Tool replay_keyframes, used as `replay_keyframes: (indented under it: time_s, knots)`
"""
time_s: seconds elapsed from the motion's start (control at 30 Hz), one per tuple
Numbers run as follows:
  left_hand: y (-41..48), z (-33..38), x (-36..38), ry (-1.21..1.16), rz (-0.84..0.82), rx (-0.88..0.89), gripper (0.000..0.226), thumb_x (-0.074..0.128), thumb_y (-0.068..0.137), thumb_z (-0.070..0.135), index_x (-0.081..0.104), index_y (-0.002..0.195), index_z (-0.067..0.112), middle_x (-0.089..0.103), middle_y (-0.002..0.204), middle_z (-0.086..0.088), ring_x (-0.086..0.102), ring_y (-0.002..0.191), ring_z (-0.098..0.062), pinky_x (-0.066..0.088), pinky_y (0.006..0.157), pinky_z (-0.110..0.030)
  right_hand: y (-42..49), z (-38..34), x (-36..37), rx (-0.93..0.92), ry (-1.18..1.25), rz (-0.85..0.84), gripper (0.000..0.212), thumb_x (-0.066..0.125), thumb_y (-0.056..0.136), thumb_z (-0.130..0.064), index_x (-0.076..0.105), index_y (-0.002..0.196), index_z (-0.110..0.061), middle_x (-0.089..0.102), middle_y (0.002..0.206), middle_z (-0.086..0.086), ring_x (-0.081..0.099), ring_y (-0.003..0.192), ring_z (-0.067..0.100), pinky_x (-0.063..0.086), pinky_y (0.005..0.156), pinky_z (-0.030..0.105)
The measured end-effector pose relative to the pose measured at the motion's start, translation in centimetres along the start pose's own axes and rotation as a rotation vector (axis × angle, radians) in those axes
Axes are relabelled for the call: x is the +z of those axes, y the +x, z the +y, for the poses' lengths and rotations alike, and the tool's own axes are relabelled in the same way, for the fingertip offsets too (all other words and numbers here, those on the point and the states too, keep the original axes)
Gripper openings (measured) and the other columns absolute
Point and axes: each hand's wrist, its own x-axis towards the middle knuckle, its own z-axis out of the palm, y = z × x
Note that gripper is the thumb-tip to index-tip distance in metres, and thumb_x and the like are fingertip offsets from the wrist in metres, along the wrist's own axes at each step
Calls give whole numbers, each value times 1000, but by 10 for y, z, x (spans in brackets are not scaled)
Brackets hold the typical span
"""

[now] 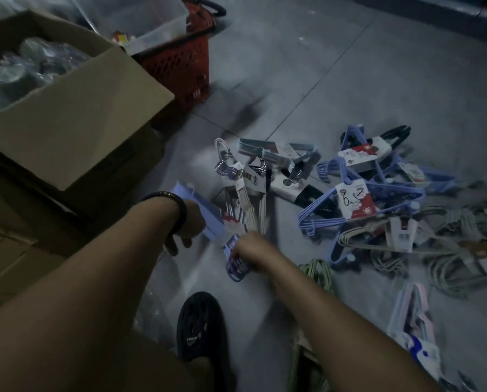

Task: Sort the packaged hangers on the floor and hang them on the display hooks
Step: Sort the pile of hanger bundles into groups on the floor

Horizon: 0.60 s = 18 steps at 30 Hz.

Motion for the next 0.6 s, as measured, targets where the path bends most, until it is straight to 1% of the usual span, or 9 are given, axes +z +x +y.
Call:
replay_keyframes:
  time_s: [0.1, 0.2, 0.27, 0.33, 0.37, 0.43, 0.5, 0.53, 0.6]
  knots:
    - [-9, -21, -1, -92, -4, -37, 48, 37, 110, 22, 33, 157, 15, 61, 138, -14, 75, 92, -31, 64, 64, -39, -31, -25, -21, 42, 335, -43, 23, 62, 92, -4, 50, 76, -14, 47, 62, 7, 41, 44, 17, 30, 40, 20]
    - [-13, -43, -1, -166, -8, -65, 52, 52, 106, 26, 38, 155, 18, 58, 139, -11, 74, 99, -30, 62, 87, -48, -59, -43, -40, 46, 643, -157, 24, 52, 97, -4, 46, 77, -15, 42, 49, 1, 26, 33, 9, 20, 36, 17]
    - [-15, -56, -1, -258, -2, -23, 57, 62, 101, 24, 40, 153, 20, 52, 145, -10, 71, 103, -28, 62, 89, -46, -76, -54, -48, 34, 745, -229, 28, 45, 99, -6, 50, 72, -13, 41, 45, -2, 23, 31, 5, 19, 33, 14]
    - [-17, -67, -3, -399, 33, 23, 54, 66, 98, 21, 44, 147, 19, 54, 138, -13, 67, 107, -30, 60, 91, -49, -86, -58, -54, 14, 793, -264, 36, 42, 97, -9, 53, 63, -12, 38, 42, -3, 21, 28, 4, 18, 31, 13]
    - [-18, -71, -6, -463, 74, 38, 50, 68, 97, 22, 47, 142, 17, 56, 130, -14, 65, 108, -31, 59, 93, -51, -90, -59, -56, 1, 783, -268, 32, 43, 94, -12, 55, 64, -12, 37, 42, -3, 22, 28, 4, 19, 31, 13]
    - [-25, -78, -14, -613, 151, 47, 48, 72, 95, 28, 48, 134, 13, 57, 125, -13, 61, 111, -33, 57, 94, -54, -96, -61, -62, -14, 722, -240, 28, 51, 92, -28, 69, 85, -7, 48, 52, 0, 35, 32, 9, 26, 33, 16]
    - [-36, -86, -20, -761, 178, 88, 49, 74, 93, 35, 48, 131, 17, 54, 132, -13, 59, 116, -35, 56, 94, -55, -108, -62, -66, -22, 673, -195, 46, 63, 92, -52, 78, 104, -10, 65, 74, 6, 55, 44, 16, 35, 35, 18]
    - [-38, -92, -21, -830, 177, 129, 51, 74, 92, 37, 49, 133, 19, 54, 136, -13, 58, 118, -36, 56, 95, -55, -114, -63, -68, -35, 648, -181, 53, 67, 90, -60, 80, 104, -11, 70, 79, 5, 59, 46, 17, 37, 35, 19]
    - [-41, -103, -15, -844, 229, 175, 69, 78, 86, 44, 47, 143, 21, 52, 144, -11, 57, 123, -35, 55, 98, -52, -124, -62, -68, -69, 597, -181, 49, 74, 86, -56, 80, 99, -10, 71, 75, 4, 59, 47, 14, 38, 36, 19]
